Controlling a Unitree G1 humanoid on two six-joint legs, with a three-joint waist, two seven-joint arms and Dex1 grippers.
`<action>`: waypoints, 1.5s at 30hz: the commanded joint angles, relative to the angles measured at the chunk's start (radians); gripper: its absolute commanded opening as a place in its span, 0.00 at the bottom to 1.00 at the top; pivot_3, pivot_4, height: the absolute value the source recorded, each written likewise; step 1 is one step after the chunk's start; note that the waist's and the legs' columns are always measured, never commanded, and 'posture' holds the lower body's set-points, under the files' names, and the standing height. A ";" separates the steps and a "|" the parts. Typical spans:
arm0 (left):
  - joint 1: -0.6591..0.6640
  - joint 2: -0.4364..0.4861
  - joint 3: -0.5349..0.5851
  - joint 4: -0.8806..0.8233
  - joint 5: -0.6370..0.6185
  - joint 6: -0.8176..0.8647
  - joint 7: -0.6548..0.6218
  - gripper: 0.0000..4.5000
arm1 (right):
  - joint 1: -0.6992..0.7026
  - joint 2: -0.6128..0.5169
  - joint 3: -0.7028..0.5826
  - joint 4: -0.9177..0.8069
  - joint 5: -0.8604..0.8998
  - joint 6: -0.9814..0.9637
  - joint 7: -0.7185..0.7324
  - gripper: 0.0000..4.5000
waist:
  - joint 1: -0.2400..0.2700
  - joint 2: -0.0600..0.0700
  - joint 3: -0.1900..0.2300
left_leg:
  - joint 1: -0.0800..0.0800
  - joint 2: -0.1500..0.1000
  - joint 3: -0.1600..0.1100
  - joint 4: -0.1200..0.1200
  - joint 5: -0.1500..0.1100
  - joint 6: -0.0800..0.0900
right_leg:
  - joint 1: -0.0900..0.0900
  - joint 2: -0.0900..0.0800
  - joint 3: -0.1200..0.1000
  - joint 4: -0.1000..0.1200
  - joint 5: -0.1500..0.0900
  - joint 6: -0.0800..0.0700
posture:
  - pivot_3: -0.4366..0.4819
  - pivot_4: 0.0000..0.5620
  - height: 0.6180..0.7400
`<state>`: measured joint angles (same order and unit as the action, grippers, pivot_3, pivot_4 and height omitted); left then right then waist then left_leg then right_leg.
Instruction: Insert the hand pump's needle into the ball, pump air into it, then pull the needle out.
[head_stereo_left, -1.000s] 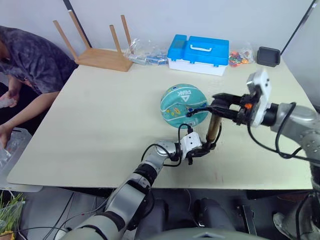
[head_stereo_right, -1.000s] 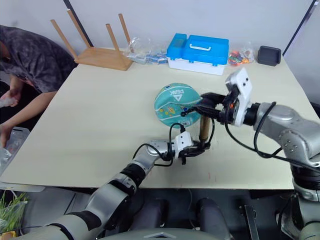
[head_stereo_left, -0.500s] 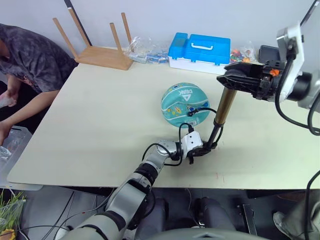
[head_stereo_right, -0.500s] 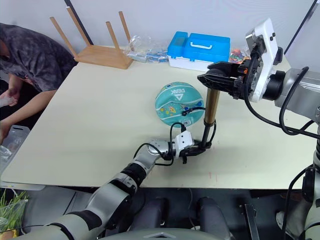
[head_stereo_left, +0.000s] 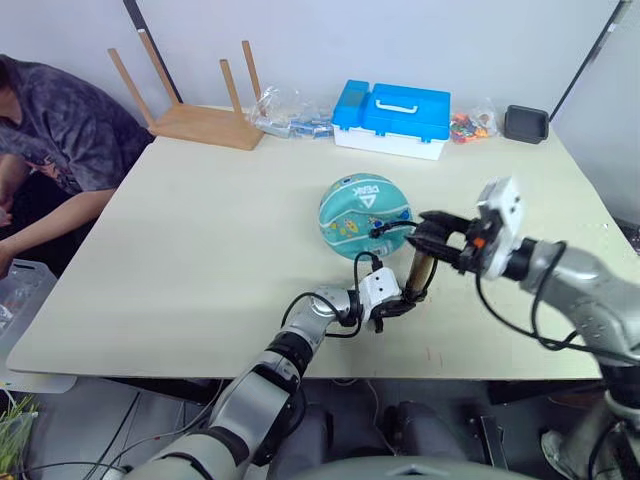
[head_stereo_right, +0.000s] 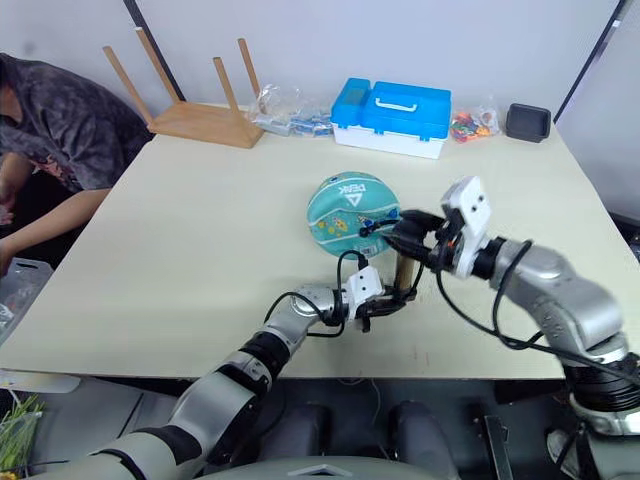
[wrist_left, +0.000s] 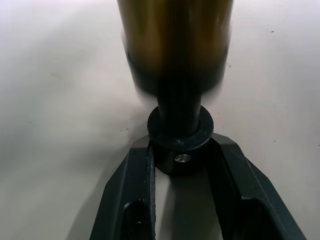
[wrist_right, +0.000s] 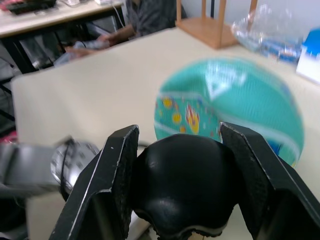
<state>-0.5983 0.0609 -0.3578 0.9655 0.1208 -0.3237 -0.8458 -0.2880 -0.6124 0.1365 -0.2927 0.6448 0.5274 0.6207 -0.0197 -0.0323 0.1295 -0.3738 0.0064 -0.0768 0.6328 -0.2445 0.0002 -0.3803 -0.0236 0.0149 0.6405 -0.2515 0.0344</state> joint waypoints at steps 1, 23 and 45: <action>0.054 0.018 -0.043 0.079 0.059 0.052 -0.022 0.21 | 0.087 0.025 0.147 0.206 -0.184 0.004 -0.001 0.46 | -0.001 0.000 -0.005 | 0.005 0.000 -0.001 -0.002 0.000 0.000 | 0.003 0.000 0.002 0.000 0.000 0.000 | 0.48 0.27 1.00; 0.037 0.018 -0.043 0.120 0.065 0.035 -0.026 0.21 | -0.453 -0.230 -0.437 -0.163 0.413 0.461 -0.137 0.46 | 0.012 0.018 0.024 | -0.015 -0.005 -0.004 0.001 0.000 0.000 | -0.013 -0.006 -0.001 0.000 0.001 0.002 | 0.48 0.27 1.00; 0.064 0.025 -0.044 0.088 0.060 0.039 -0.023 0.21 | -0.072 -0.158 -0.201 -0.143 0.220 0.301 -0.085 0.46 | 0.002 0.004 0.010 | -0.005 -0.003 -0.002 0.002 0.000 0.000 | -0.003 -0.005 -0.002 0.000 0.000 0.002 | 0.48 0.27 1.00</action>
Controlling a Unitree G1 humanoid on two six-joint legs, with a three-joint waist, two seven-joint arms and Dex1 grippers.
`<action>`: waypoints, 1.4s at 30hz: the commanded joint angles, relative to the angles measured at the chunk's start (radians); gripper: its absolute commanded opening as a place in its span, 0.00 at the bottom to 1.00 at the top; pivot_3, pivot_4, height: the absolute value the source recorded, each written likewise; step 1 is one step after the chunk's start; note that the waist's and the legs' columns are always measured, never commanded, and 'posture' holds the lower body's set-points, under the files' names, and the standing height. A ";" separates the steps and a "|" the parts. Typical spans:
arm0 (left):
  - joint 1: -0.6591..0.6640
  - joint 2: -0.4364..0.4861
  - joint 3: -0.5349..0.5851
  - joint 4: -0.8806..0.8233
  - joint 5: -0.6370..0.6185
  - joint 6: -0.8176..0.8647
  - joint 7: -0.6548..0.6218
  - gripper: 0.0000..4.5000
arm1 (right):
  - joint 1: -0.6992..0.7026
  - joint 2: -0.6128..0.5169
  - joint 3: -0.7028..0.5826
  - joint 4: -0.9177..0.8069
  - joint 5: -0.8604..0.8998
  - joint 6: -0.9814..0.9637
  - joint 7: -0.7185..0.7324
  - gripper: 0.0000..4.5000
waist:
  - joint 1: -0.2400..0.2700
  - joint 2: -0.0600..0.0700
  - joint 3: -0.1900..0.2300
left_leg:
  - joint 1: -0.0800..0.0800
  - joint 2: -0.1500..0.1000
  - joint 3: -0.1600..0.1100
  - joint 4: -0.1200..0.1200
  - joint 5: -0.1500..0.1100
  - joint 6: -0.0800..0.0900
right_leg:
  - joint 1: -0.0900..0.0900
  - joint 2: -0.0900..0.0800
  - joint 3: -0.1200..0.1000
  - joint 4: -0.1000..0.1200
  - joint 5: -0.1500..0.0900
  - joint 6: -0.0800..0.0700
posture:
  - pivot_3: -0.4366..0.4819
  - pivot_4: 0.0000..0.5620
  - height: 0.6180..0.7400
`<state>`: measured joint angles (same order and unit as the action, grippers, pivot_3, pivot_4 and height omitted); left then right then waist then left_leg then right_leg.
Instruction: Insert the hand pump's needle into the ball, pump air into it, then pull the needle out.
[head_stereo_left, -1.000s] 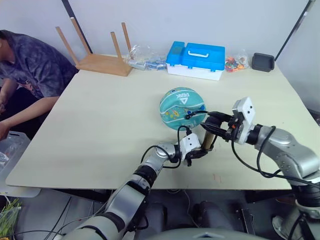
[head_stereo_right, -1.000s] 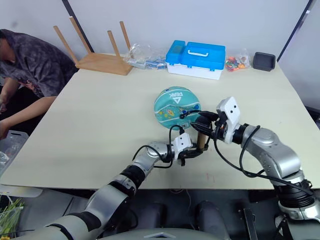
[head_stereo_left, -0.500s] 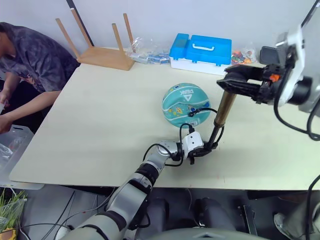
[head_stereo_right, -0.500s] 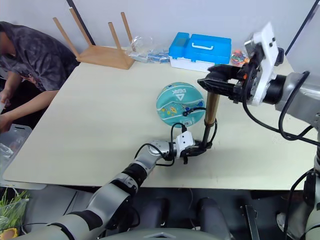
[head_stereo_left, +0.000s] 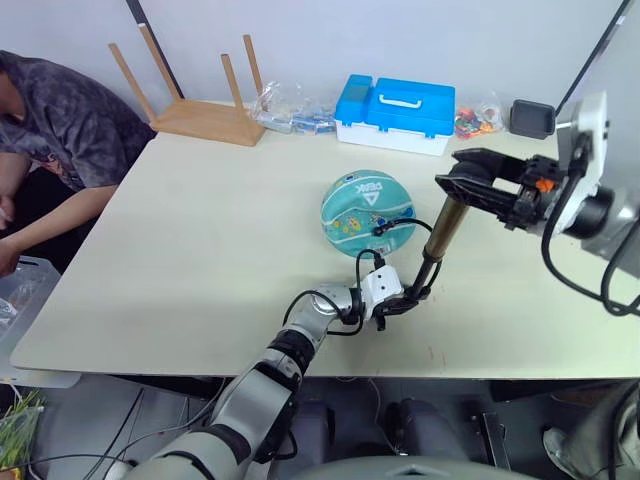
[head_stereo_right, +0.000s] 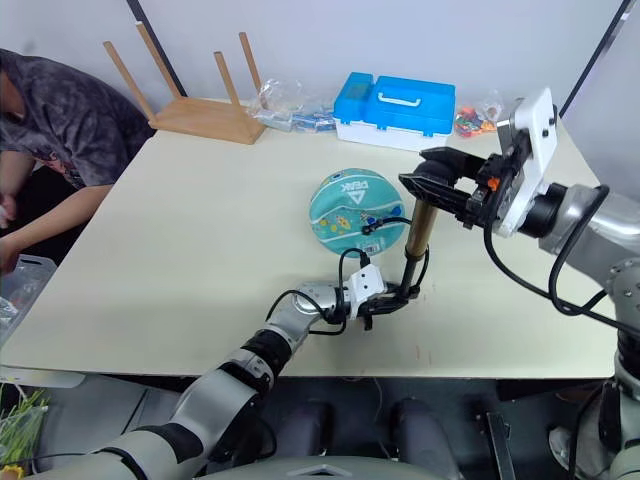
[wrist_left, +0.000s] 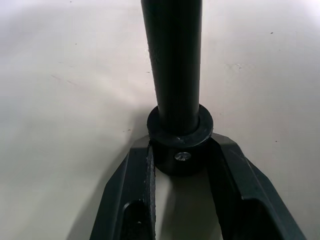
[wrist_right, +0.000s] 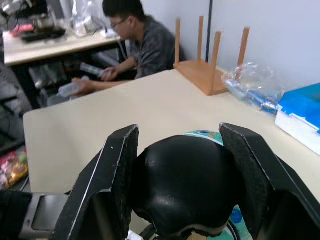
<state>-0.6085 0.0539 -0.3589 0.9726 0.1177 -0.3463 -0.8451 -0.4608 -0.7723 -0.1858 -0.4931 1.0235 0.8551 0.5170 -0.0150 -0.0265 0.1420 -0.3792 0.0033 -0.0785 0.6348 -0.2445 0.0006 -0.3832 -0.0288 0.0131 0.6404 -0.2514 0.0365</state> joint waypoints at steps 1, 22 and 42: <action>0.077 0.033 -0.044 0.078 0.064 0.062 -0.022 0.21 | 0.127 0.007 0.161 0.069 -0.199 -0.053 0.032 0.46 | -0.002 -0.003 -0.003 | 0.002 0.001 -0.002 -0.001 0.000 0.000 | 0.002 -0.001 0.000 0.000 -0.002 -0.003 | 0.48 0.27 1.00; 0.064 0.042 -0.039 0.093 0.067 0.067 -0.014 0.21 | 0.196 0.132 0.246 0.107 -0.410 -0.189 0.123 0.46 | -0.002 -0.002 -0.021 | 0.017 0.002 -0.005 -0.014 0.000 -0.001 | 0.008 0.003 0.001 0.000 -0.006 -0.007 | 0.48 0.27 1.00; 0.058 0.034 -0.044 0.128 0.073 0.051 -0.016 0.21 | -0.340 -0.125 -0.131 0.053 0.217 0.267 -0.131 0.46 | 0.006 0.011 0.013 | -0.004 -0.002 -0.005 -0.004 0.000 0.000 | -0.004 -0.003 -0.003 0.000 -0.004 -0.001 | 0.48 0.27 1.00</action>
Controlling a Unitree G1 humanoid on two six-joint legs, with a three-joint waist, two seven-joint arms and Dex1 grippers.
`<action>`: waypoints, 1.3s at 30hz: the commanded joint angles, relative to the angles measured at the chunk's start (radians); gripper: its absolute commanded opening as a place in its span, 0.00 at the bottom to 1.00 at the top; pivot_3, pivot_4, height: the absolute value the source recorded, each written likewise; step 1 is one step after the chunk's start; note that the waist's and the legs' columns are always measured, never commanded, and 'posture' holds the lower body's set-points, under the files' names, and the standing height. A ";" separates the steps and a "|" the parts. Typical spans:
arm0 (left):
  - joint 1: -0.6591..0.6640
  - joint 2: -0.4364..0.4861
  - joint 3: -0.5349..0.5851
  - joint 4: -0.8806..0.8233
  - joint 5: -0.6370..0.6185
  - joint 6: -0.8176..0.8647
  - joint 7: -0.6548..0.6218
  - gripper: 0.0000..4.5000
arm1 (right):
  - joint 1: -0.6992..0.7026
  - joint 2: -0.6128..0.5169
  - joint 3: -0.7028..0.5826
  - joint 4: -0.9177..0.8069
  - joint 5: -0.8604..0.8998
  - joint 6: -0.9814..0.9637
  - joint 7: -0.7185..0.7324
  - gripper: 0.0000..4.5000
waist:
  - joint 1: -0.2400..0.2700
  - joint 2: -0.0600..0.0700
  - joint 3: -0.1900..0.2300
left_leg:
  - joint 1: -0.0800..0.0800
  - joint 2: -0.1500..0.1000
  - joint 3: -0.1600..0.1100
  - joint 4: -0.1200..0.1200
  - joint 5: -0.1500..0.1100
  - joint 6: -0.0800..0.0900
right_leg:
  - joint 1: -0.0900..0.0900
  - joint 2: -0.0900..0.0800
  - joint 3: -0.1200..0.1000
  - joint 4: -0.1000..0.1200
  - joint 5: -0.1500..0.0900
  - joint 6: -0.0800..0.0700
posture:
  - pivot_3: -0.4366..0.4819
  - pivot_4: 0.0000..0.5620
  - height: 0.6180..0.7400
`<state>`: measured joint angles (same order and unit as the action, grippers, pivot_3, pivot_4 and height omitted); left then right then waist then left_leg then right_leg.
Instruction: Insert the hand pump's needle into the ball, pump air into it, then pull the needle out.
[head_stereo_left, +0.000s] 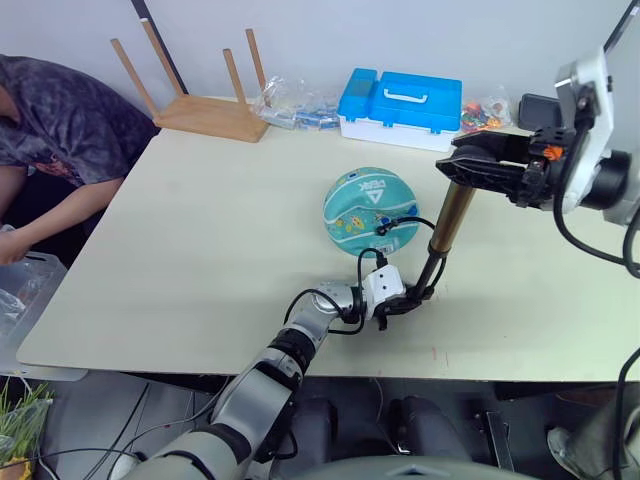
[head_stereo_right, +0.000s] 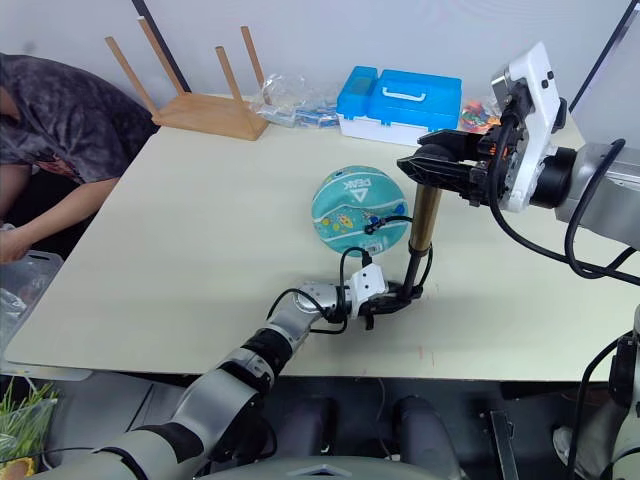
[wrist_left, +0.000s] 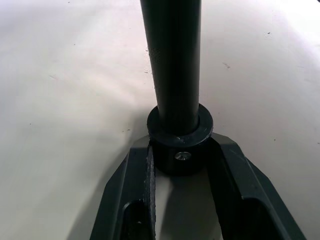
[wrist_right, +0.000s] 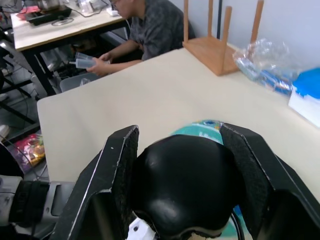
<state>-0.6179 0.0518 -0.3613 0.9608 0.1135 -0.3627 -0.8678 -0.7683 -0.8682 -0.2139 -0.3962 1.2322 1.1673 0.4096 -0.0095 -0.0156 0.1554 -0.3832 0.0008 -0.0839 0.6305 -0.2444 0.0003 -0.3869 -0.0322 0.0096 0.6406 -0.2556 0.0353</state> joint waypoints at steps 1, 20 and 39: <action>0.067 0.036 -0.042 0.139 0.076 0.068 0.007 0.21 | 0.011 -0.031 -0.086 -0.062 -0.013 -0.051 -0.012 0.46 | 0.000 0.000 0.000 | 0.000 0.000 0.000 0.000 0.000 0.000 | 0.000 0.000 0.000 0.000 0.000 0.000 | 0.48 0.27 1.00; 0.086 0.044 -0.036 0.091 0.067 0.086 0.012 0.21 | 0.607 0.245 0.432 0.181 -0.646 -0.550 0.195 0.46 | -0.011 -0.020 -0.027 | 0.014 0.003 -0.001 -0.004 0.000 0.000 | 0.011 0.004 0.000 0.000 -0.002 -0.002 | 0.48 0.27 1.00; 0.057 0.040 -0.033 0.129 0.069 0.079 0.005 0.21 | 0.202 0.081 -0.050 -0.133 -0.181 -0.247 0.089 0.46 | 0.000 -0.001 -0.002 | 0.000 0.000 -0.001 -0.001 0.000 0.000 | 0.000 0.001 0.000 0.000 0.000 0.001 | 0.48 0.27 1.00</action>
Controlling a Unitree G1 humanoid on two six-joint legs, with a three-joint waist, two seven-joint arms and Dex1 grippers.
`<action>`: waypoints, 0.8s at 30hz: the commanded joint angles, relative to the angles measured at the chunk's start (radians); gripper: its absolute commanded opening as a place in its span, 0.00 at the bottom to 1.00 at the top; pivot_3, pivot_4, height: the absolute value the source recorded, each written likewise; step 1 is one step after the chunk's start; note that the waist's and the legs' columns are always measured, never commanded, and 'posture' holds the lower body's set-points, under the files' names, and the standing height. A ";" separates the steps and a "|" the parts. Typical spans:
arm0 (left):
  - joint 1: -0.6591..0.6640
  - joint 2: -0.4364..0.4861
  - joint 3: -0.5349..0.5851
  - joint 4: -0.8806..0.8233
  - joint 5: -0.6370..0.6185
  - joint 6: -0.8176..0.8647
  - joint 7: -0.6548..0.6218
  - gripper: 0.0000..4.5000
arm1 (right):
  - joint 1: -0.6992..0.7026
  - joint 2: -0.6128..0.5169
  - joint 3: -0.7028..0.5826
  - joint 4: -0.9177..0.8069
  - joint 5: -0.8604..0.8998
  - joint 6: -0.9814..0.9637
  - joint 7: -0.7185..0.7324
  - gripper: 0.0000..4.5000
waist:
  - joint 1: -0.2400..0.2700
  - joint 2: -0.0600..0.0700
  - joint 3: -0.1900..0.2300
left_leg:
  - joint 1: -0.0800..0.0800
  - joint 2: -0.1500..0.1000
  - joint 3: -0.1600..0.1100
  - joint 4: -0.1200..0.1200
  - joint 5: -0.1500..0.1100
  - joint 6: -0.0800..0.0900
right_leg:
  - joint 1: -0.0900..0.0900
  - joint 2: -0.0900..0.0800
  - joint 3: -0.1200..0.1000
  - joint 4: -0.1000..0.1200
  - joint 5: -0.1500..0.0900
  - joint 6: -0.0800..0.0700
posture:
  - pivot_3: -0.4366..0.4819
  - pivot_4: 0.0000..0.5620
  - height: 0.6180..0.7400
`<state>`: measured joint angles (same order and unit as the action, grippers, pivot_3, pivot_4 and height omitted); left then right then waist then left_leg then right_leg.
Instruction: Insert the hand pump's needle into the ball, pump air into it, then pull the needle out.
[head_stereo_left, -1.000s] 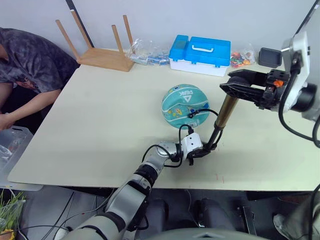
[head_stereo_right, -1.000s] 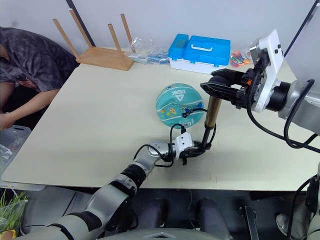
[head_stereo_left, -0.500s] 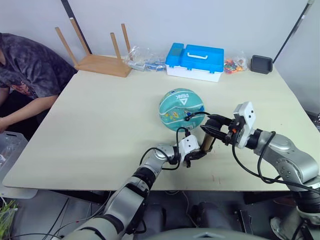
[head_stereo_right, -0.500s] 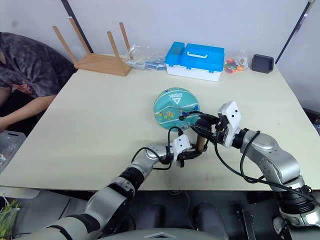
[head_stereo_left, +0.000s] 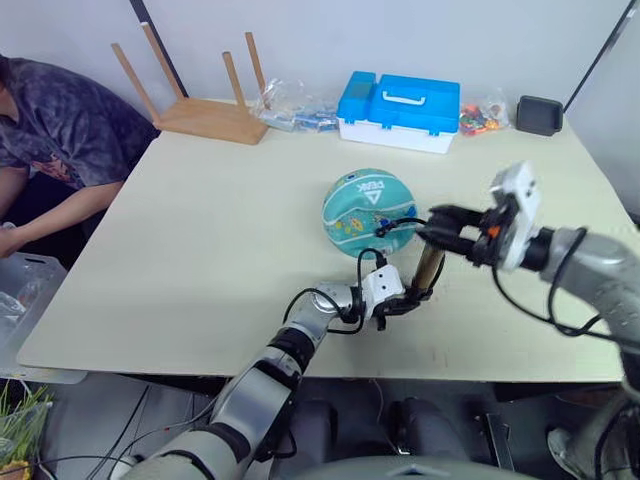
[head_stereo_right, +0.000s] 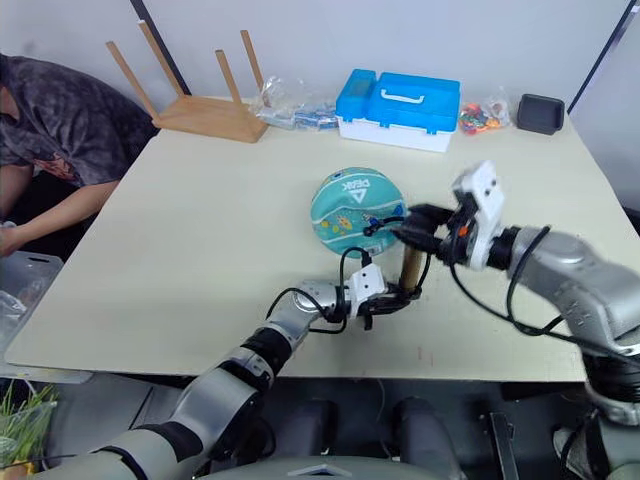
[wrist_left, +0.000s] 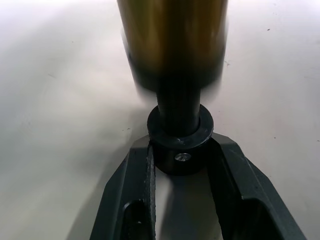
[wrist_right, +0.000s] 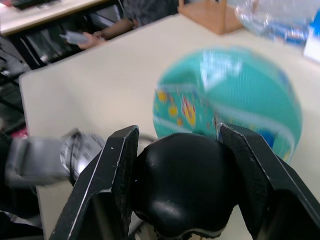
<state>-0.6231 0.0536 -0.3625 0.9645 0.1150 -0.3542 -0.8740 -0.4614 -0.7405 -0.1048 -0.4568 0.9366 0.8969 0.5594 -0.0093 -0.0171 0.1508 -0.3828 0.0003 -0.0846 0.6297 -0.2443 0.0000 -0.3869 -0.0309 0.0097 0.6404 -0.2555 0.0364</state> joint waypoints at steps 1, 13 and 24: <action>0.063 0.037 -0.033 0.126 0.068 0.070 0.011 0.21 | -0.126 -0.061 -0.177 -0.074 0.149 0.044 -0.076 0.46 | 0.001 0.000 0.003 | -0.001 0.000 0.000 0.001 0.000 0.000 | 0.000 -0.001 0.000 0.000 0.000 0.001 | 0.48 0.27 1.00; 0.061 0.039 -0.035 0.130 0.071 0.061 0.007 0.21 | -0.264 -0.156 -0.226 -0.038 0.378 0.126 -0.216 0.46 | 0.000 -0.001 0.007 | -0.003 -0.001 0.000 0.002 0.000 0.000 | -0.002 -0.002 0.000 0.000 0.001 0.001 | 0.48 0.27 1.00; 0.090 0.043 -0.040 0.097 0.069 0.065 0.007 0.21 | 0.142 -0.012 0.066 0.020 -0.040 -0.099 -0.060 0.46 | -0.009 -0.008 -0.004 | 0.004 0.002 0.000 0.002 0.000 0.000 | 0.005 0.000 0.000 0.000 0.000 0.001 | 0.48 0.27 1.00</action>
<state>-0.6080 0.0628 -0.3620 0.9648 0.1173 -0.3586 -0.8564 -0.3720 -0.7506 -0.1391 -0.4906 1.0170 0.8071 0.4803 -0.0184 -0.0249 0.1468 -0.3779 0.0021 -0.0844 0.6314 -0.2446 0.0004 -0.3814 -0.0310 0.0106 0.6403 -0.2553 0.0371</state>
